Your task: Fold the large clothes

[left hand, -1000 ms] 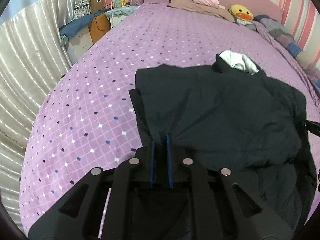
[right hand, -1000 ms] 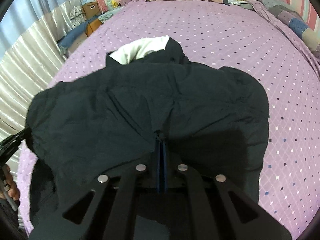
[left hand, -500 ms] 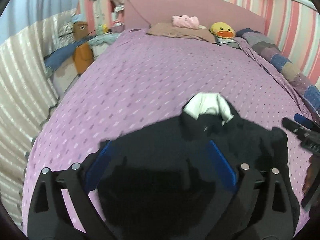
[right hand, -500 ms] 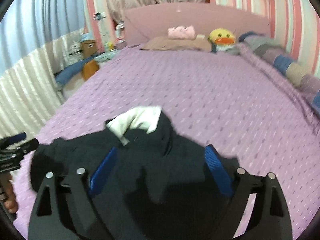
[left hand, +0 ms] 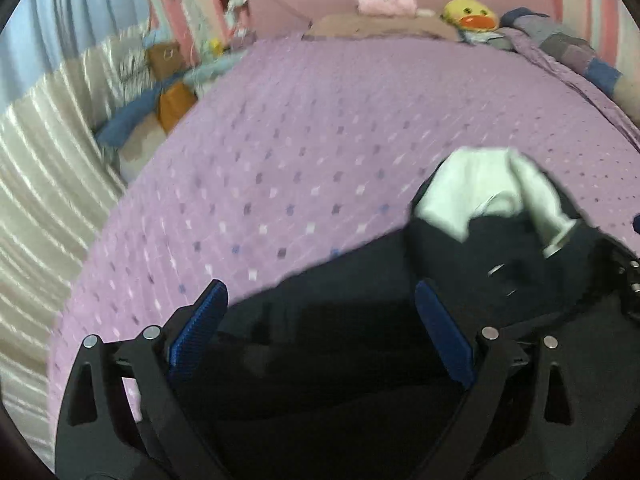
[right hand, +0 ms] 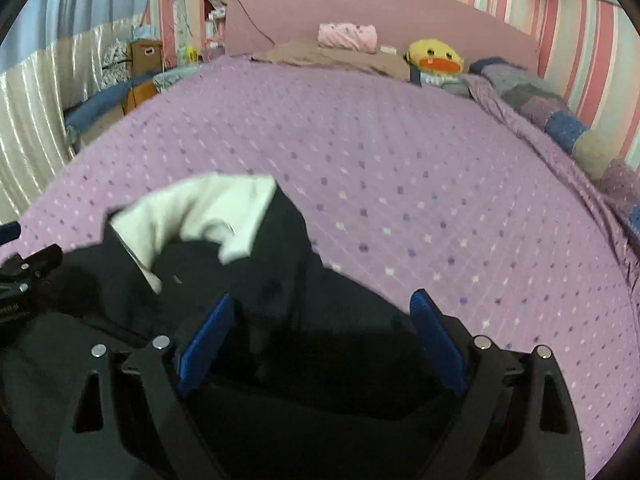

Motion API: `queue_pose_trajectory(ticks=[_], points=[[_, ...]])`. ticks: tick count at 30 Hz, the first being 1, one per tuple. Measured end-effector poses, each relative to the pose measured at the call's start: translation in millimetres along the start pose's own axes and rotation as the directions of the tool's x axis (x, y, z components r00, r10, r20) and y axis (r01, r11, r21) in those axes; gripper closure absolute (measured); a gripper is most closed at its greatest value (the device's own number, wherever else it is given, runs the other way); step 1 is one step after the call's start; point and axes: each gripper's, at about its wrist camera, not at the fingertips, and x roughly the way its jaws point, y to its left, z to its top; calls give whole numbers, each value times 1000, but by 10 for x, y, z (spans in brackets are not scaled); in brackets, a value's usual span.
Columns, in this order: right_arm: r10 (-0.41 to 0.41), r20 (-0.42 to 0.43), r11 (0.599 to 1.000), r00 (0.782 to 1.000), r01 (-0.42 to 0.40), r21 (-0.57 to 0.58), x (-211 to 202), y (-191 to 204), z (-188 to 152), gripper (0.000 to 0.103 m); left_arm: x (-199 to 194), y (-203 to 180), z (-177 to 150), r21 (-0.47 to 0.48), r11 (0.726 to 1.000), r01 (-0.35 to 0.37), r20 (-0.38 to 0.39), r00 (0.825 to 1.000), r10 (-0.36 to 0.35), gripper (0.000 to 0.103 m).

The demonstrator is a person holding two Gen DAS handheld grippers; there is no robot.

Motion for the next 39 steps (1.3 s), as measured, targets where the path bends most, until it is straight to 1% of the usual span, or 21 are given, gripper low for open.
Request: queue_pose_trajectory(ticks=[1, 3, 4, 6, 11, 16, 19, 23, 32, 39], points=[[20, 8, 1000, 1000, -20, 22, 19, -41, -29, 13, 59, 49, -43, -22, 1000, 6, -3, 1000, -6, 9], [32, 23, 999, 999, -33, 35, 37, -50, -62, 13, 131, 110, -77, -49, 999, 18, -3, 1000, -18, 9], [37, 25, 999, 999, -38, 33, 56, -47, -75, 13, 160, 129, -86, -60, 998, 13, -1, 1000, -13, 9], [51, 18, 998, 999, -51, 38, 103, -40, -95, 12, 218, 151, -96, -67, 998, 11, 1, 1000, -11, 9], [78, 8, 995, 997, -79, 64, 255, -67, -160, 6, 308, 188, -137, -88, 995, 43, 35, 999, -40, 7], [104, -10, 991, 995, -103, 82, 370, -79, -171, 2, 462, 240, -135, -101, 991, 82, 34, 996, -79, 3], [126, -20, 988, 992, -124, 88, 441, -92, -173, 2, 490, 302, -201, -99, 991, 93, 49, 995, -89, 3], [148, -25, 985, 989, -145, 97, 501, -106, -173, 1, 552, 323, -191, -103, 990, 101, 53, 994, -96, 3], [205, -16, 971, 979, -202, 131, 582, -165, -174, 1, 703, 367, -174, -111, 986, 124, 30, 992, -121, 3], [262, -13, 952, 965, -256, 166, 623, -230, -162, 1, 751, 412, -174, -118, 982, 145, 28, 989, -143, 3]])
